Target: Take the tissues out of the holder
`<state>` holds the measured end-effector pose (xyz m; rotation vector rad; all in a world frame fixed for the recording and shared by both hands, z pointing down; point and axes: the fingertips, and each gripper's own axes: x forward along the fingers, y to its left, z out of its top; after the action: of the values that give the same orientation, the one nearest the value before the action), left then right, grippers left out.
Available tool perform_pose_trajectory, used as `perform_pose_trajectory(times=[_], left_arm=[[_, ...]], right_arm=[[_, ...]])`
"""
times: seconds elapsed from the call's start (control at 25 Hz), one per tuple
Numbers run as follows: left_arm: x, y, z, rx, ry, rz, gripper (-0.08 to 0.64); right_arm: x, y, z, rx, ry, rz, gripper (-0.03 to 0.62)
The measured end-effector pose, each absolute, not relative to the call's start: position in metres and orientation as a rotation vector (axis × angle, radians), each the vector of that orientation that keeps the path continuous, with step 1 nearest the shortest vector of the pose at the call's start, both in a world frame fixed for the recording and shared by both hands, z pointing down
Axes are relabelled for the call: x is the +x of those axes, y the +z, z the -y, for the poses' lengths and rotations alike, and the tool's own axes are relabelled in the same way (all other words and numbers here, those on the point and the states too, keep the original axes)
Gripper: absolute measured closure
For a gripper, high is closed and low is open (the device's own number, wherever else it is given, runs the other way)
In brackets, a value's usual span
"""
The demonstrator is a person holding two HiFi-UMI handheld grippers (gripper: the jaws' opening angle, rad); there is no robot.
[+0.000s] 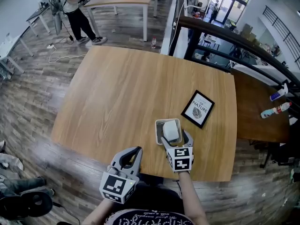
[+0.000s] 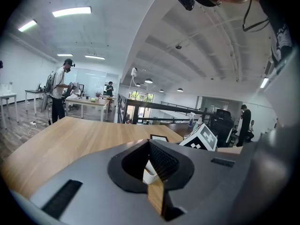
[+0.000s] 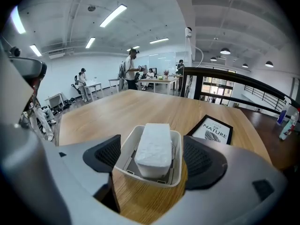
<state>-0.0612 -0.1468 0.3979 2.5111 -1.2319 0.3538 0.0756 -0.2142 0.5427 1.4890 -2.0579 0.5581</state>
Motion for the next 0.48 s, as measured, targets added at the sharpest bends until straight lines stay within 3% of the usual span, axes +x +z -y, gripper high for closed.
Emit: perform_pose_trajectory(times=[0.48], left_arm=[[-0.059,0.398,0.151,2.488,0.351,1.233,0.555]], right_arm=[[0.075,0.571,0.222,1.414,0.622,2.014,0.195]])
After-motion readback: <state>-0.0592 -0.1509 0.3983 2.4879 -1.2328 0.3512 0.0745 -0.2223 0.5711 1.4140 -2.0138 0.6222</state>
